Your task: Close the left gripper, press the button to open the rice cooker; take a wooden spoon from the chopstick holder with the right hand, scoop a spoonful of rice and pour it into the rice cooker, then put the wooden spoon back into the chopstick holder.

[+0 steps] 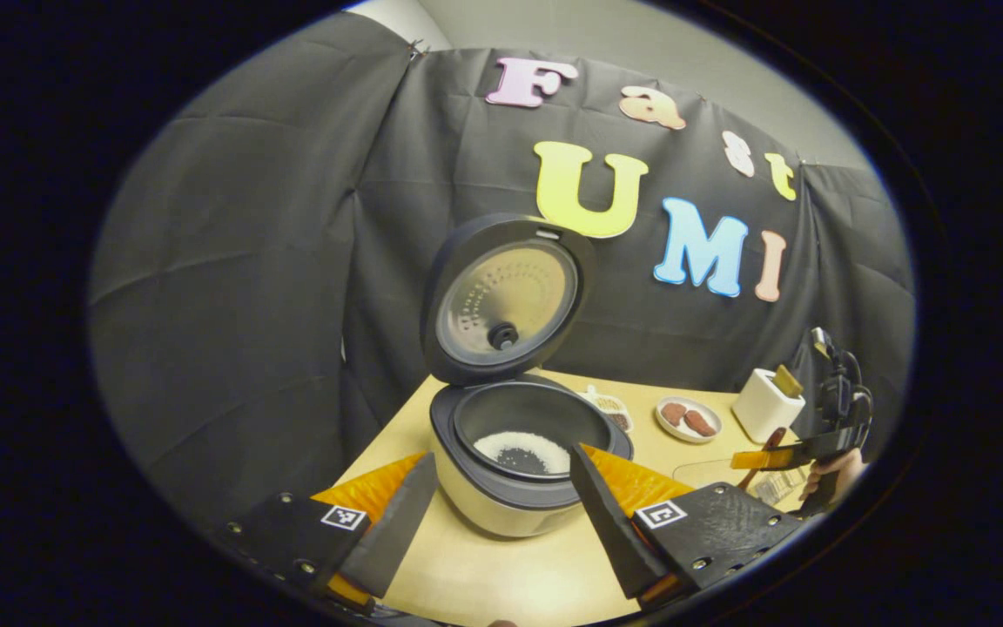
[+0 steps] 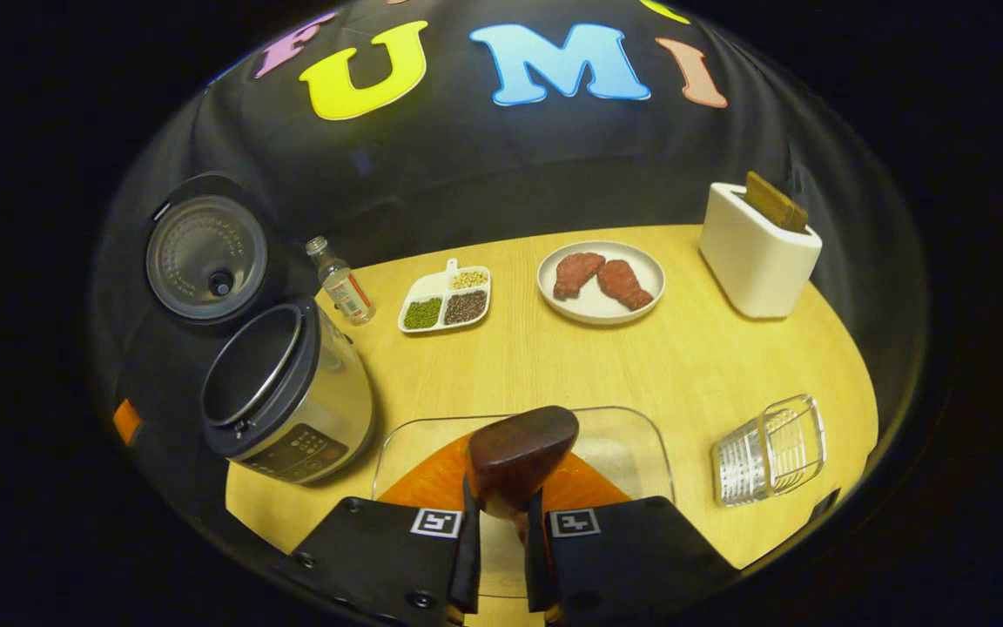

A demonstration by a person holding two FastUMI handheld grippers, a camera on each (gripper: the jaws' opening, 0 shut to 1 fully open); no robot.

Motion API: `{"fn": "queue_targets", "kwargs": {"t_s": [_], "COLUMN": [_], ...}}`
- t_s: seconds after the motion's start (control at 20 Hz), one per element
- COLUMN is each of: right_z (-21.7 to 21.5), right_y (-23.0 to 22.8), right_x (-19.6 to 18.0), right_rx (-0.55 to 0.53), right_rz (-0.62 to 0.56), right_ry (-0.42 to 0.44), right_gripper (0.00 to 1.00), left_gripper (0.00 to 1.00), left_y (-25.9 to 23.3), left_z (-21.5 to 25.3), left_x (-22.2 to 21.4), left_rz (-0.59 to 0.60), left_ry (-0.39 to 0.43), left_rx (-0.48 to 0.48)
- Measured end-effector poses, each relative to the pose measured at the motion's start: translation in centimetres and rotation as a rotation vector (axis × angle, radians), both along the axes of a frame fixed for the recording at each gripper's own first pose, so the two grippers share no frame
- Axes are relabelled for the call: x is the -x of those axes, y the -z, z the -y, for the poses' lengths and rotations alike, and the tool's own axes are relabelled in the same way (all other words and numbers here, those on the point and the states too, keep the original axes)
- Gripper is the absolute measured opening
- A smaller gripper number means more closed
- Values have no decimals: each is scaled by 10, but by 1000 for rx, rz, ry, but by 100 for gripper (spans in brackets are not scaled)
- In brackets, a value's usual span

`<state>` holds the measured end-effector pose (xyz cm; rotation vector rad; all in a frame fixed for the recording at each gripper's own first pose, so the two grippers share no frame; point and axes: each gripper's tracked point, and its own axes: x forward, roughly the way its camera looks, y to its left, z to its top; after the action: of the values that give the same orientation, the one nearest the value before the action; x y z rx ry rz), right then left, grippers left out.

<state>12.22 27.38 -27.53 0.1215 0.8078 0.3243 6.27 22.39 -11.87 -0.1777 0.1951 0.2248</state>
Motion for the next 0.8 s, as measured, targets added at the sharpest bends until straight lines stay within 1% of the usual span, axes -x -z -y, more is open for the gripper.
{"fn": "queue_targets", "kwargs": {"t_s": [0.05,0.3,0.35,0.4,0.45,0.5,0.55,0.6,0.65,0.7,0.75,0.8], "right_z": [-7,-25,-27,-27,-26,-24,-23,-21,-18,-15,-11,-7], "right_y": [2,7,7,7,6,5,5,4,4,4,3,1], "right_x": [4,15,16,17,19,21,23,25,26,26,26,25], "right_rx": [-25,-118,-142,-156,-156,-151,-144,-141,-145,-157,-174,-194], "right_rz": [-26,-129,-150,-165,-172,-171,-169,-167,-167,-172,-177,-184], "right_ry": [0,18,27,38,40,33,26,26,34,49,69,88], "right_gripper": [23,23,20,20,23,19,23,19,19,23,23,19], "left_gripper": [96,96,96,96,96,96,96,96,96,96,96,96], "left_y": [0,6,5,5,5,6,5,3,2,1,0,0], "left_z": [-1,5,6,8,9,9,10,10,10,10,10,11], "left_x": [0,2,2,3,4,3,3,4,5,5,6,5], "left_rz": [-3,-13,-14,-14,-14,-15,-15,-13,-12,-11,-11,-11], "left_ry": [-1,3,4,4,3,1,-1,-3,-4,-6,-6,-5], "left_rx": [3,0,-1,-1,-1,-1,-2,-5,-10,-15,-20,-25]}}
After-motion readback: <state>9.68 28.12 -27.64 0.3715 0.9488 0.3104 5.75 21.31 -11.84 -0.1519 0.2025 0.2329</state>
